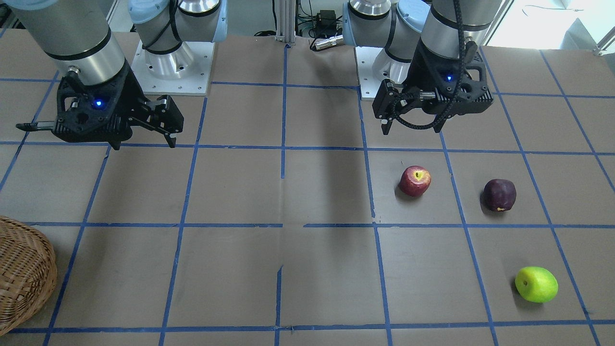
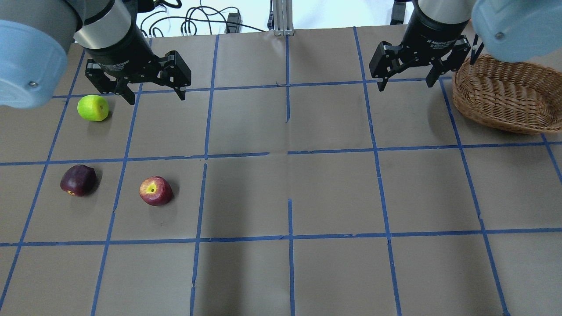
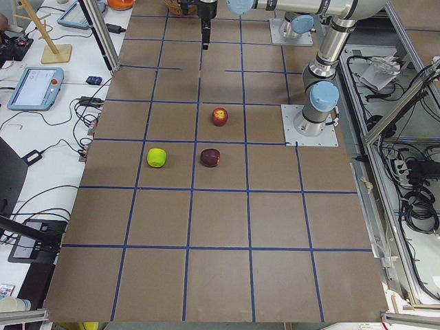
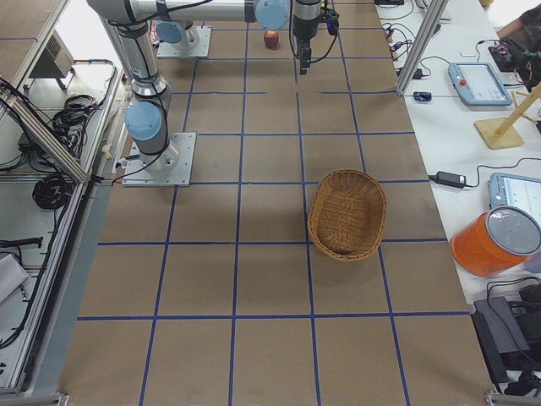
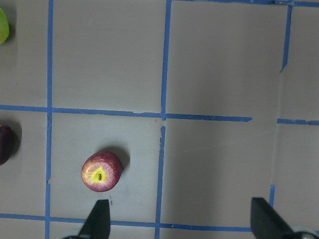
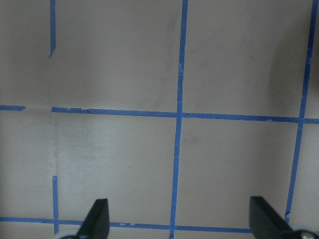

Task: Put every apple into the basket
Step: 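Move the left gripper down toward the red-yellow apple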

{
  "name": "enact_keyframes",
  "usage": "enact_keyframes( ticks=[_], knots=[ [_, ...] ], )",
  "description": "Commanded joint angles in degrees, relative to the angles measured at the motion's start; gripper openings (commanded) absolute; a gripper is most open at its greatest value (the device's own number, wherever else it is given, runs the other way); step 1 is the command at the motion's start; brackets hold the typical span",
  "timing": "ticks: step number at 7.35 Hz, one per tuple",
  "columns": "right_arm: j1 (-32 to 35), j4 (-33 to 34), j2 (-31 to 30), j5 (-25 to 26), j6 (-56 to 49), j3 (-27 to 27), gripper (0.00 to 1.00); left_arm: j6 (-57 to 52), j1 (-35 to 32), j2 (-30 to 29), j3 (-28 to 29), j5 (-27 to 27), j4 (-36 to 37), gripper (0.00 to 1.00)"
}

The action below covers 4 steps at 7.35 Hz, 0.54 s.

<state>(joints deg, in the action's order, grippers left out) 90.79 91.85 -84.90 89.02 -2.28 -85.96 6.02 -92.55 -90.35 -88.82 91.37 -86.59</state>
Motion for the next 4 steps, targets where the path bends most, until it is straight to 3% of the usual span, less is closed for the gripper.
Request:
enact_keyframes(
  ticks=[1,4],
  knots=[
    [0.00,0.00,0.00,0.10,0.00,0.00,1.00,-0.05,0.08,0.52,-0.48,-0.05,0.02,1.00],
    [0.00,0.00,0.00,0.10,0.00,0.00,1.00,-0.13,0.35,0.53,-0.92,0.21,-0.16,1.00]
  ],
)
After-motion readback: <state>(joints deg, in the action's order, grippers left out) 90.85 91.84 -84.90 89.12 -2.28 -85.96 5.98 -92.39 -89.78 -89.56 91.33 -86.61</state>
